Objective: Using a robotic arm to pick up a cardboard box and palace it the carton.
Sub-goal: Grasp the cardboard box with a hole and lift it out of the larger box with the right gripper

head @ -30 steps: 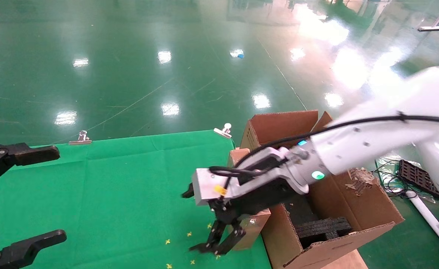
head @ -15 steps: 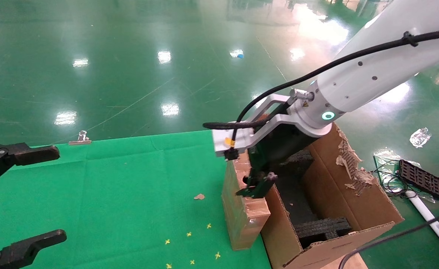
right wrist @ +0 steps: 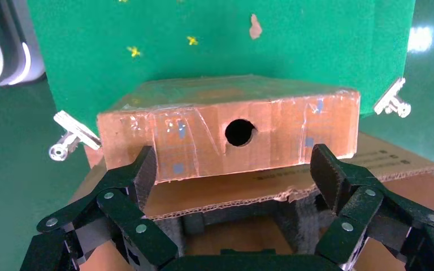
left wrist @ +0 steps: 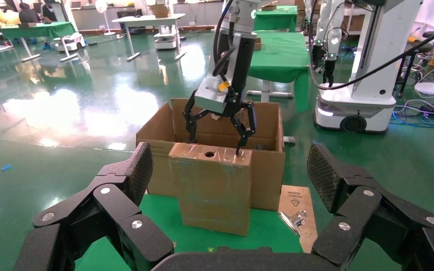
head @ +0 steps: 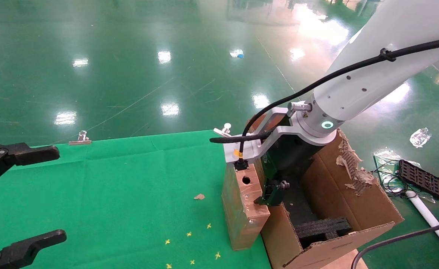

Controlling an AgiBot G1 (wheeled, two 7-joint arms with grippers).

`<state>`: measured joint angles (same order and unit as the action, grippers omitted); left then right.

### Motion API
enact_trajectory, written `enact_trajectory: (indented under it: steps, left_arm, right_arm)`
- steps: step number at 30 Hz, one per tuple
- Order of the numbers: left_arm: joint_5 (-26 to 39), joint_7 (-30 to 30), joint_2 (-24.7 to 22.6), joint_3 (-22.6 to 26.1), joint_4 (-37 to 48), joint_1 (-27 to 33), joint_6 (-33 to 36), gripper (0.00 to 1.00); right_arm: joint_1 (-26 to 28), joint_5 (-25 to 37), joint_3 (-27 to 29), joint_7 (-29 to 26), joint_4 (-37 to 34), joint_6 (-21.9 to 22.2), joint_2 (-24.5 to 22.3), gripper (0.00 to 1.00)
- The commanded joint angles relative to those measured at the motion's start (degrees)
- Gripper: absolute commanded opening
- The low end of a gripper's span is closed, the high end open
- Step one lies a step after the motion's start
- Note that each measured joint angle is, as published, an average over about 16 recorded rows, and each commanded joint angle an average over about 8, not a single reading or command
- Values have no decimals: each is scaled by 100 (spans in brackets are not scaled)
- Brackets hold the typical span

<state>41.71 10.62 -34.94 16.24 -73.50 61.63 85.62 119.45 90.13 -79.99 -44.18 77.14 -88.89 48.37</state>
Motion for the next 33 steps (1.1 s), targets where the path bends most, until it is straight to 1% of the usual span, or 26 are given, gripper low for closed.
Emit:
enact_trajectory:
  steps: [1,3,6,10,13,17,21,26,27,28,29,30,31,33]
  left_arm:
    - [-1,0,0,1,0,0,0,100]
    - [-1,-1,1,2,0,0,-1,100]
    - [-2,-1,1,3,0,1,-1,100]
    - [-3,-2,2,5,0,1,-2,100]
    - [-4,-3,2,6,0,1,-3,100]
    - [-5,-4,3,7,0,2,-3,100]
    - [-6,-5,4,9,0,2,-4,100]
    - [-8,-6,5,11,0,2,-5,100]
    - [-8,-6,5,11,0,2,-5,100]
    - [-8,-6,5,12,0,3,-5,100]
    - [-8,-6,5,12,0,3,-5,100]
    - [-9,-6,5,13,0,3,-6,98]
    - [-9,-7,5,13,0,3,-6,92]
    - [-10,-7,6,14,0,3,-6,75]
  right_arm:
    - [65,13,-72,-37,23,50,-2,100]
    - [137,-56,-109,-442,-53,16,-6,100]
    - [210,-305,-169,-1241,-364,-64,17,100]
    - [222,-789,-266,-2230,-1159,-136,102,100]
    - [213,-1013,-366,-2735,-1738,-126,201,100]
    - [171,-1079,-552,-3097,-2185,-119,357,100]
    - [49,-1173,-693,-3184,-2484,-84,483,100]
    - [-91,-1118,-859,-3227,-2805,-21,678,100]
    - [-114,-1105,-883,-3230,-2850,-9,714,93]
    - [-134,-1094,-904,-3227,-2884,1,745,83]
    - [-152,-1081,-924,-3222,-2910,9,774,71]
    - [-167,-1070,-941,-3215,-2926,18,798,58]
    - [-183,-1061,-956,-3209,-2936,26,819,46]
    - [-207,-1040,-986,-3200,-2941,38,850,21]
